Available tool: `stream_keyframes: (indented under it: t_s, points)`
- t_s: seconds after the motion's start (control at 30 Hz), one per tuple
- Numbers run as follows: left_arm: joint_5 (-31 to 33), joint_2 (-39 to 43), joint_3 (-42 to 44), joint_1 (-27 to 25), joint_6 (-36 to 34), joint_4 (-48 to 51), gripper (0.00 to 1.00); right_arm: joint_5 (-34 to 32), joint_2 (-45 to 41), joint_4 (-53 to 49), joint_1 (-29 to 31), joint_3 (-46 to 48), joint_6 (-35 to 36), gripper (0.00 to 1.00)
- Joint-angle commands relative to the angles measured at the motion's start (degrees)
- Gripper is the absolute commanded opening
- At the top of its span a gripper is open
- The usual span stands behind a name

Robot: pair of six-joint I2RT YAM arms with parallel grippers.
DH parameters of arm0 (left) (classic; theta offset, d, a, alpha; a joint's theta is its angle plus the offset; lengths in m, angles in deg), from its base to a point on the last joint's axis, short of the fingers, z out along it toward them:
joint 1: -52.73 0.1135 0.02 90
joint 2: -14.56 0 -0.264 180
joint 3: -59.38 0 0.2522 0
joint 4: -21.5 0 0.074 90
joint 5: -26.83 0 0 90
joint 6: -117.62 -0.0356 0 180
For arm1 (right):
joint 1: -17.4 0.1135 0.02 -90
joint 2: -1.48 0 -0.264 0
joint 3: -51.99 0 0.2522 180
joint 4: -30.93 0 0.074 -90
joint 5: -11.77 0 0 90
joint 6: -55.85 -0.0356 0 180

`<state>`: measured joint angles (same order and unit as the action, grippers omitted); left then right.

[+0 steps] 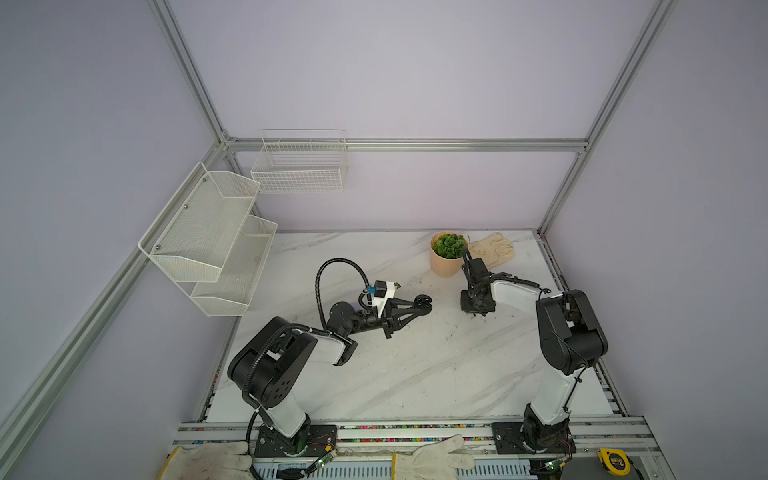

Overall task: Insert the wireless bluetooth earbuds into the charging case
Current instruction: 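Close the right gripper on the black earbud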

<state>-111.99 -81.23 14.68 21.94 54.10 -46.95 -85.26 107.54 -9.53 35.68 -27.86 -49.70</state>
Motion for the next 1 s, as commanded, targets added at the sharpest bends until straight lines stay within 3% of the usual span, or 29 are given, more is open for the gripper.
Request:
stream_keyframes:
  t_s: [0.0, 0.57, 0.8, 0.97]
  points:
    - [-0.3, -0.2, -2.7, 0.2, 0.2, -3.8, 0.00, -0.2, -0.8, -3.1, 0.2, 1.0, -0.3, 0.25]
    - [-0.4, -0.5, -3.4, 0.2, 0.8, -3.9, 0.00, -0.5, -1.5, -3.9, 0.2, 0.7, -3.9, 0.22]
    - [-0.4, -0.5, -3.5, 0.2, 1.0, -3.9, 0.00, 1.8, -2.2, -4.7, 0.2, 1.0, -3.7, 0.32]
    - [-0.5, -0.5, -3.7, 0.2, 1.2, -3.9, 0.00, 1.6, -2.5, -4.8, 0.2, 1.3, -3.3, 0.33]
